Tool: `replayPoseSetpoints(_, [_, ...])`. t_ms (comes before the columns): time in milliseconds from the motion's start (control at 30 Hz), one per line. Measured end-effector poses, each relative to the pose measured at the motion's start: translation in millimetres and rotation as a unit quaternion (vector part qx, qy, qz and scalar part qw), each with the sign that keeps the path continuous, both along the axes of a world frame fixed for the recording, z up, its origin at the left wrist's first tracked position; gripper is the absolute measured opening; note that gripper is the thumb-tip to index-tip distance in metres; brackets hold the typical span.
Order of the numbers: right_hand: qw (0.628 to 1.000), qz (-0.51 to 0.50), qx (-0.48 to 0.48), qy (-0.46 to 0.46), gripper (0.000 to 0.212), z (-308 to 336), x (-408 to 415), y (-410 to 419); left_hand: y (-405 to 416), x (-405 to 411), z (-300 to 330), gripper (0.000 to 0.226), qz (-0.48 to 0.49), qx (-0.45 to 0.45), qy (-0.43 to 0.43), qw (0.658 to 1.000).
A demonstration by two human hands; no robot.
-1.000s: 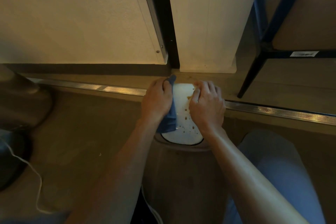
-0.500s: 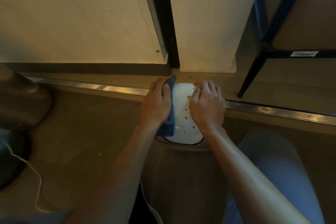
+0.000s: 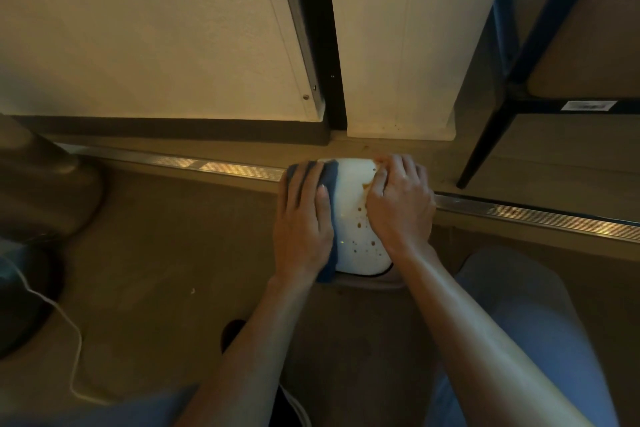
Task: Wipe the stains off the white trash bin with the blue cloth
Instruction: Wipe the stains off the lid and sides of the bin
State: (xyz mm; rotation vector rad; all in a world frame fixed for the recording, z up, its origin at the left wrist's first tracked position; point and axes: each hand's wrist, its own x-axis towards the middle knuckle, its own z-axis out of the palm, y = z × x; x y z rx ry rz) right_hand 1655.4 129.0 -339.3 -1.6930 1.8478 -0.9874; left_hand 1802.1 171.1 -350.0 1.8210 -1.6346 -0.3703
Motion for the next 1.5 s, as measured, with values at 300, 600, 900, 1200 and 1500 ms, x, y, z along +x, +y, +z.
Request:
replayPoseSetpoints(300, [1.000, -0.002, 0.004, 0.003, 0.029, 2, 0, 1, 40, -6, -12, 0.049, -0.055, -0.073, -0.101, 0.991])
replayPoseSetpoints(600, [1.000, 0.001, 0.014, 0.004, 0.031, 4, 0, 2, 32, -11, -7, 0.032, -0.005, -0.157, -0.135, 0.978])
replayPoseSetpoints(900, [1.000, -0.002, 0.010, 0.002, 0.032, 4, 2, 3, 42, 6, -13, 0.031, 0.026, -0.173, -0.149, 0.973])
replayPoseSetpoints(1200, [1.000, 0.006, 0.014, 0.000, 0.029, 5, 0, 3, 66, 1, -27, 0.033, -0.027, -0.162, -0.195, 0.967])
replayPoseSetpoints(1500, [1.000, 0.001, 0.006, -0.006, 0.030, 5, -1, 3, 61, -12, -22, 0.031, -0.044, -0.153, -0.185, 0.970])
